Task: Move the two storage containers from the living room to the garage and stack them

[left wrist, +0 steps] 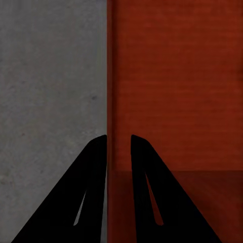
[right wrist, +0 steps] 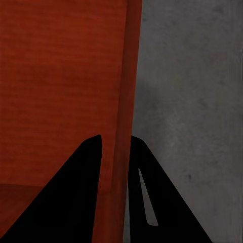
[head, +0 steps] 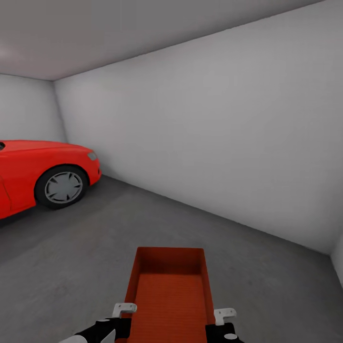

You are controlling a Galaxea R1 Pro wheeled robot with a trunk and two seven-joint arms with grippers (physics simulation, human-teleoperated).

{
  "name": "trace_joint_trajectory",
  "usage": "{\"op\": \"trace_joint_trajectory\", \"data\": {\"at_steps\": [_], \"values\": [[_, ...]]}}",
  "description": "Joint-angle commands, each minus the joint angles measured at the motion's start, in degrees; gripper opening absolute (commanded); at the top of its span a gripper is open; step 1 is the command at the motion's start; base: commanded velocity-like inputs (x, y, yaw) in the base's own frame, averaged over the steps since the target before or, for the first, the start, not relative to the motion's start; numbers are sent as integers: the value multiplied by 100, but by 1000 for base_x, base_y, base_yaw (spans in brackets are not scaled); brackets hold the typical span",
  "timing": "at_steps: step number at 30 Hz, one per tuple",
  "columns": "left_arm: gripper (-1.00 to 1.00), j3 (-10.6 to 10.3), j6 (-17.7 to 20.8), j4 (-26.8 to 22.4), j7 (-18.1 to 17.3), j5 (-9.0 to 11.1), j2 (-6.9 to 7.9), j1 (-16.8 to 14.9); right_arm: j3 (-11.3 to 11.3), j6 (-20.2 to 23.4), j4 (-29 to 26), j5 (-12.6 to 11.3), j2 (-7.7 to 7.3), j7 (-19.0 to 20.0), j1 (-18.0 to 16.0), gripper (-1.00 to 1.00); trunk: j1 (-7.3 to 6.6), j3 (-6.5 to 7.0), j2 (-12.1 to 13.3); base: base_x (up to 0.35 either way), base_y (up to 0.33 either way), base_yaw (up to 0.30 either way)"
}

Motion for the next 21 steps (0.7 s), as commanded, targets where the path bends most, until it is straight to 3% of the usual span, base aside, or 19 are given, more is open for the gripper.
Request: {"op": "trace_joint_trajectory", "data": {"at_steps": [1, 17, 21], "values": [[-100, -92, 26, -7, 74, -60, 14, -4, 81, -35, 13, -102, -106, -40, -5, -100, 3, -7, -4, 322, 0, 0], [-100, -93, 26, -7, 82, -60, 14, -4, 81, -40, 13, -102, -130, -40, -5, -100, 3, -7, -4, 322, 0, -2], [-100, -88, 26, -7, 81, -60, 14, -4, 81, -43, 13, -102, -109, -40, -5, -100, 3, -7, -4, 322, 0, -171]]}}
